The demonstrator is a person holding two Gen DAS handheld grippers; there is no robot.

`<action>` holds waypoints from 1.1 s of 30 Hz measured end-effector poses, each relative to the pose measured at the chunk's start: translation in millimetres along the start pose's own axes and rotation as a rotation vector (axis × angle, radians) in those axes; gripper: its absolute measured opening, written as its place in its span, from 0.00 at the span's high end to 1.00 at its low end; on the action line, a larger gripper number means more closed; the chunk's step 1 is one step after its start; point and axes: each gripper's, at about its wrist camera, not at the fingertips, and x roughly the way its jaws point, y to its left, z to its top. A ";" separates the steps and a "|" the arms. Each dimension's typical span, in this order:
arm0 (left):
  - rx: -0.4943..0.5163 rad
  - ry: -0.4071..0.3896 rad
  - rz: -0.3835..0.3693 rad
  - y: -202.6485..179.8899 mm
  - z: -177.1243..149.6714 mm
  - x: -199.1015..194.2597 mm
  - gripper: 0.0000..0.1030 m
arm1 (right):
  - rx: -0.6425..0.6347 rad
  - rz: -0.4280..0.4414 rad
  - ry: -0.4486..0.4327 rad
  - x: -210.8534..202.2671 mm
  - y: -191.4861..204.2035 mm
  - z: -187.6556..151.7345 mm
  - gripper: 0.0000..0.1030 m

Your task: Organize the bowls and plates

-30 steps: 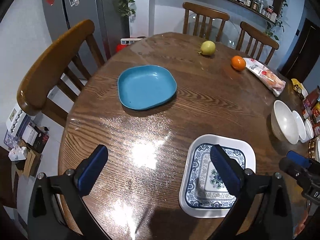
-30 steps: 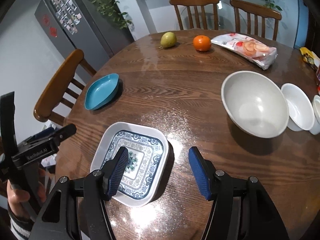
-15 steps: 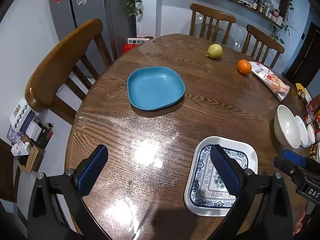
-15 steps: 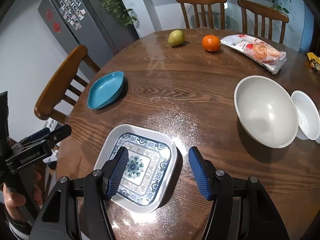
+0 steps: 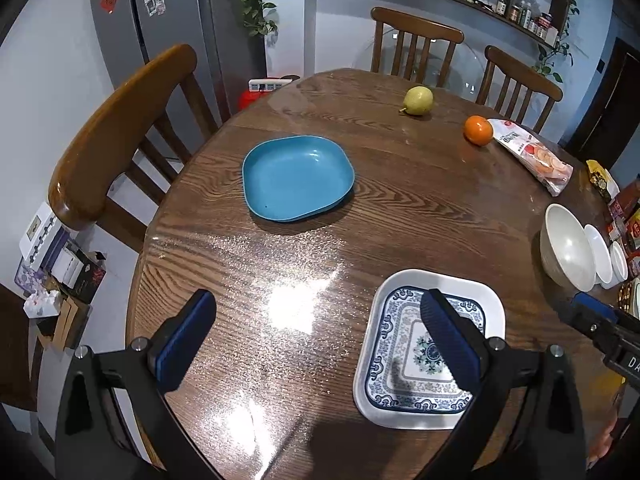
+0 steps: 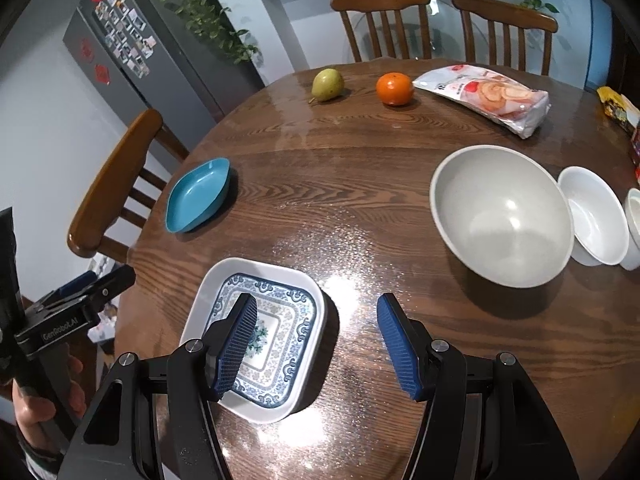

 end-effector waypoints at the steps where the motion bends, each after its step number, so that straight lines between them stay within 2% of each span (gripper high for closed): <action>1: 0.003 -0.002 -0.001 -1.1 0.1 -0.6 0.01 | 0.003 0.000 0.000 -0.9 -1.6 -0.1 0.39; 20: -0.001 -0.015 -0.018 -5.2 -2.5 -9.8 0.01 | -0.018 -0.006 -0.022 -17.9 1.3 3.4 0.39; 33: 0.011 -0.005 -0.032 -12.1 1.8 -0.8 0.01 | -0.009 -0.008 -0.031 -19.4 -2.6 8.0 0.39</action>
